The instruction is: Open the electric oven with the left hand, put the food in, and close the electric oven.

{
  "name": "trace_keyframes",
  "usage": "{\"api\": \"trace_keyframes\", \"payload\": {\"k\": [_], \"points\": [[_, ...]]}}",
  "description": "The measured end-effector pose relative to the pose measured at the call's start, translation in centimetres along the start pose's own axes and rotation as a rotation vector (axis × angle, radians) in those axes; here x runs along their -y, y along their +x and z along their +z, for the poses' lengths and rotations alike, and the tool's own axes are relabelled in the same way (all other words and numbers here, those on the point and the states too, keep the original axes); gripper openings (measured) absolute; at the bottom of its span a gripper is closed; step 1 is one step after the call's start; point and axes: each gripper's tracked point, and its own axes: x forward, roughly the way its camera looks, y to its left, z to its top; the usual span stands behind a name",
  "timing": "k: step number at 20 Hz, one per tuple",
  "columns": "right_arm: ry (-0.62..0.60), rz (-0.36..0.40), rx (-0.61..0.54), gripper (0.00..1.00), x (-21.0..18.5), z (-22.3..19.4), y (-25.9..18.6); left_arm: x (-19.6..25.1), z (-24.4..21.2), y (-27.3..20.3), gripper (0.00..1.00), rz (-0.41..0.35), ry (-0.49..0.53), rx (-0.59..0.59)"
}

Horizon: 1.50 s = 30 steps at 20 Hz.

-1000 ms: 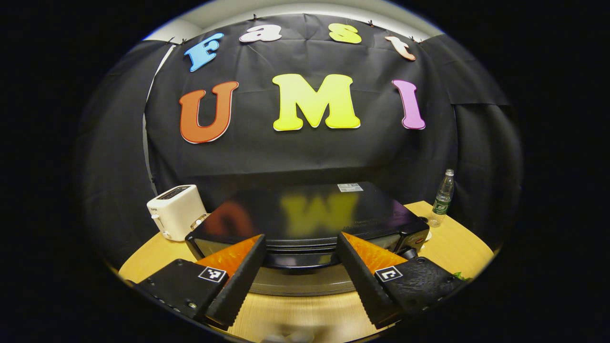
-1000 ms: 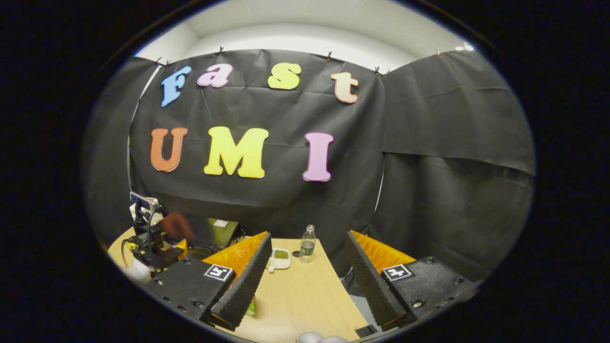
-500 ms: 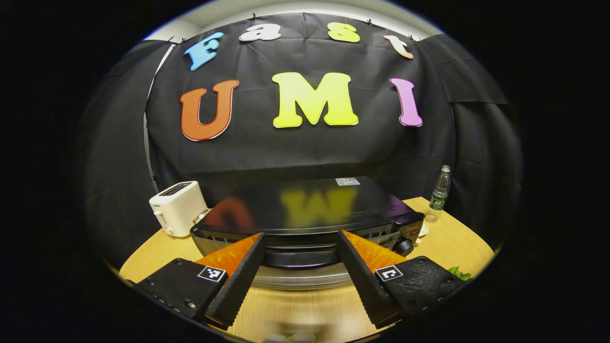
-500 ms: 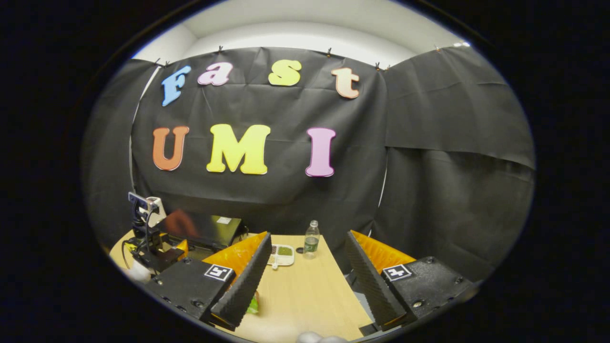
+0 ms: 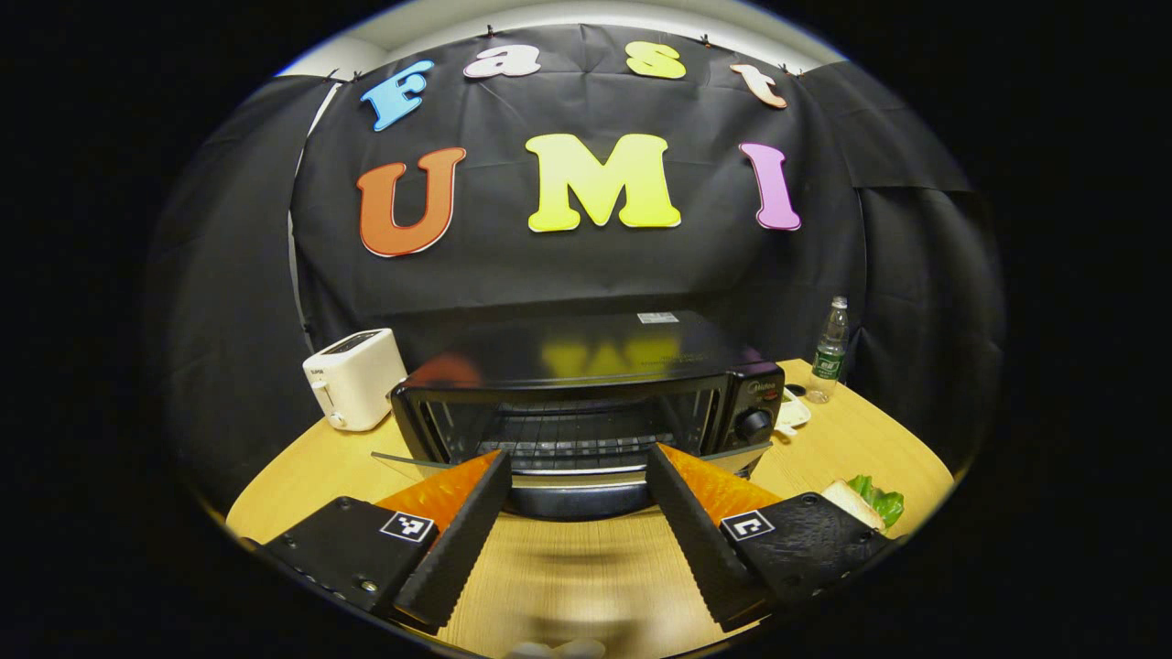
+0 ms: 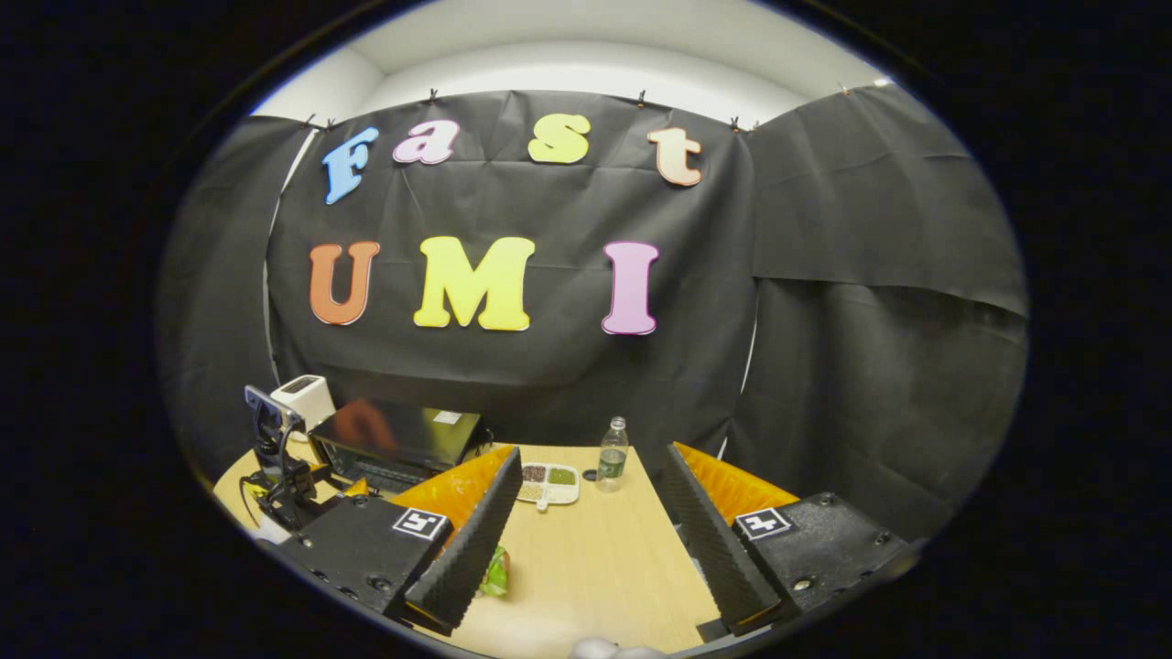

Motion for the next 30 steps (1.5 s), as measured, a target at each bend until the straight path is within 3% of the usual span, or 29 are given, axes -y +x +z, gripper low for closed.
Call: {"api": "trace_keyframes", "payload": {"k": [12,26,30], "points": [[-0.005,0.014,-0.043,0.96,0.2,-2.6,-1.2,0.3,-4.9,-3.0,0.98,0.0,0.002,-0.074],[-0.028,0.01,-0.09,0.96,1.2,-5.2,-1.9,0.8,-14.6,-3.8,0.96,-0.008,-0.027,-0.32],[-0.028,0.01,-0.109,0.96,1.5,-6.2,-1.9,1.0,-15.0,-3.7,0.94,-0.014,-0.01,-0.32]]}}
